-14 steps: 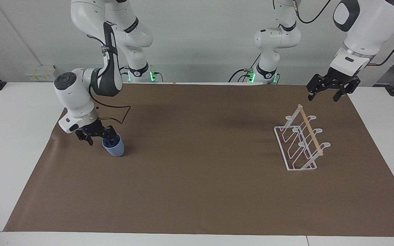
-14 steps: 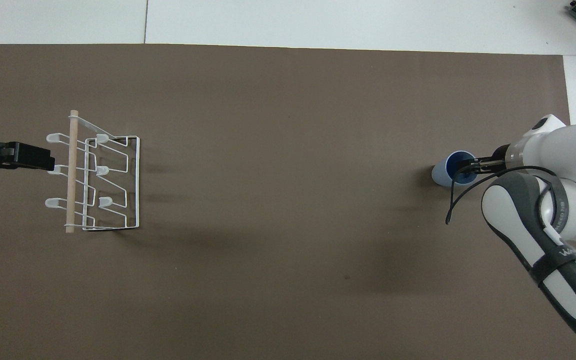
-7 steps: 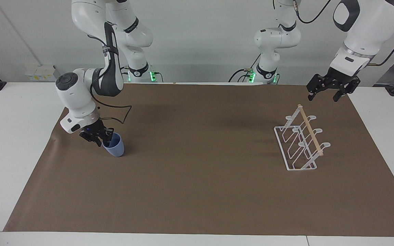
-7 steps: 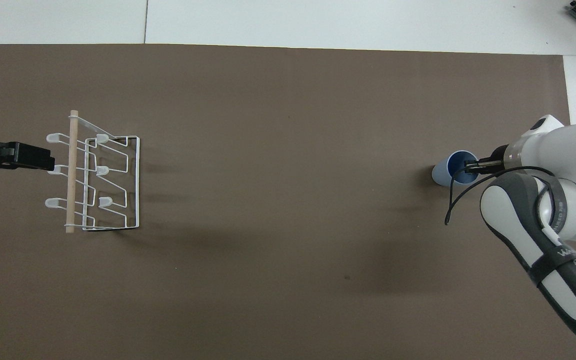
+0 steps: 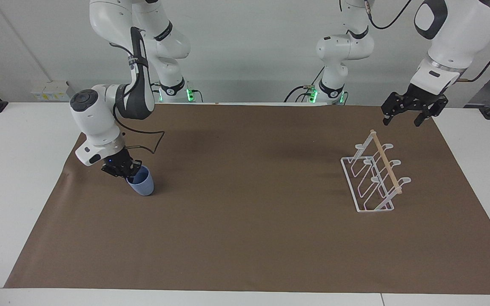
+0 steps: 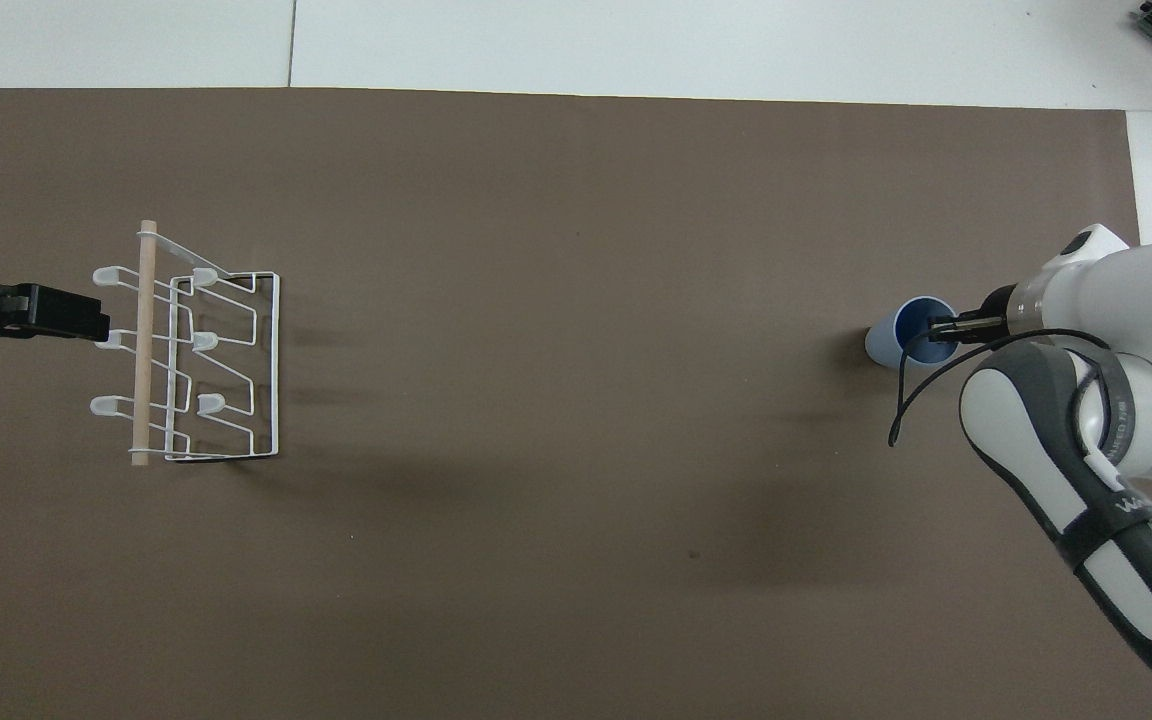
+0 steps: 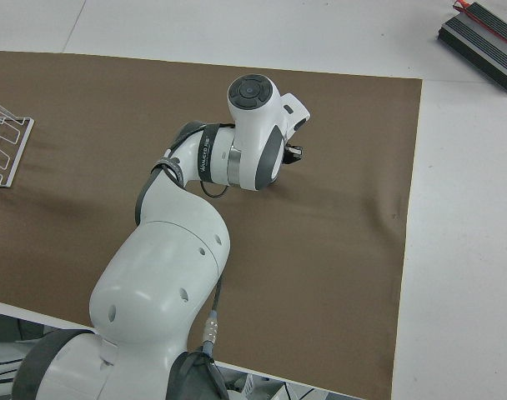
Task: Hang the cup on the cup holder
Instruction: 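Lift the blue cup and tip it sideways with the right gripper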
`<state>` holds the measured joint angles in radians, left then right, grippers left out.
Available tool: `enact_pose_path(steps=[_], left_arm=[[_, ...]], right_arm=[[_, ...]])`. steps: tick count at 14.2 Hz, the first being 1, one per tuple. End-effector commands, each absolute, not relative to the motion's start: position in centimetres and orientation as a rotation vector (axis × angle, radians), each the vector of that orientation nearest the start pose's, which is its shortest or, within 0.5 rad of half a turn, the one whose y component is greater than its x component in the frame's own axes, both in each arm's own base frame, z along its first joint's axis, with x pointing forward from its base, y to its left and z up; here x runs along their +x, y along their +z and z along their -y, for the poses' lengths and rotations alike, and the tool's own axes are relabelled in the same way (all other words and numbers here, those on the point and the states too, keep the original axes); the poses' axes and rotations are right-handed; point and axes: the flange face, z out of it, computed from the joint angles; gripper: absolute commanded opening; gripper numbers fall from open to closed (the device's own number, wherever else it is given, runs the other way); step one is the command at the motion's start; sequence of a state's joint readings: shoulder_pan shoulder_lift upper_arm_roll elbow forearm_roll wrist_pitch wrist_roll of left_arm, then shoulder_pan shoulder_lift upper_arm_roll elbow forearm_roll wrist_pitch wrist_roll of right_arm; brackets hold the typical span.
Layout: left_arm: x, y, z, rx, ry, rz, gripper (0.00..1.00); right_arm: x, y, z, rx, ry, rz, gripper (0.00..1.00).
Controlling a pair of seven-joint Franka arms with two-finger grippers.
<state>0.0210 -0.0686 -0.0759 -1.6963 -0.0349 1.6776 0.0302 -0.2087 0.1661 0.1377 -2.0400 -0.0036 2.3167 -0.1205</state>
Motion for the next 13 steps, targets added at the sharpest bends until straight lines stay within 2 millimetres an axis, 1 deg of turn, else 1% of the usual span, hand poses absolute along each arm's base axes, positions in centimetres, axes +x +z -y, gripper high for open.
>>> enact_pose_path(steps=[1, 2, 4, 5, 6, 7, 8, 9, 10, 11, 12, 13], left_arm=[[53.9, 61.2, 3.2, -3.182, -0.063, -0.124, 1.0], [53.9, 61.2, 3.2, -3.182, -0.063, -0.126, 1.0], [53.9, 61.3, 3.2, -3.182, -0.065, -0.126, 1.0], [53.9, 61.3, 3.2, -3.182, -0.065, -0.123, 1.0], [53.9, 61.3, 3.2, -3.182, -0.065, -0.126, 1.0], [53.9, 61.3, 3.2, -3.182, -0.065, -0.126, 1.0], [53.9, 61.3, 3.2, -3.182, -0.065, -0.126, 1.0], [53.9, 61.2, 3.2, -3.182, -0.063, -0.124, 1.0], [53.9, 61.2, 3.4, -3.182, -0.062, -0.119, 1.0], [53.9, 61.3, 3.9, -3.181, -0.072, -0.145, 1.0], [53.9, 61.3, 4.0, -3.181, -0.067, -0.148, 1.0], [53.7, 61.1, 4.0, -3.181, -0.045, -0.146, 1.0]], right_arm=[[60.3, 41.2, 2.8, -3.107, -0.188, 0.122, 0.0], [60.6, 42.8, 1.9, -3.105, -0.181, 0.147, 0.0], [60.9, 46.1, 0.8, -3.103, -0.154, 0.179, 0.0], [60.9, 48.0, -0.5, -3.101, -0.158, 0.214, 0.0], [60.7, 50.3, -1.6, -3.1, -0.176, 0.244, 0.0], [60.5, 52.2, -3.4, -3.095, -0.201, 0.283, 0.0], [60.3, 54.0, -4.5, -3.093, -0.224, 0.284, 0.0], [59.9, 56.1, -6.1, -3.088, -0.227, 0.282, 0.0], [59.6, 58.0, -8.3, -3.081, -0.229, 0.287, 0.0], [59.3, 59.6, -10.1, -3.075, -0.243, 0.269, 0.0], [58.8, 61.0, -12.6, -3.06, -0.271, 0.274, 0.0], [58.3, 61.6, -14.9, -3.044, -0.288, 0.302, 0.0]])
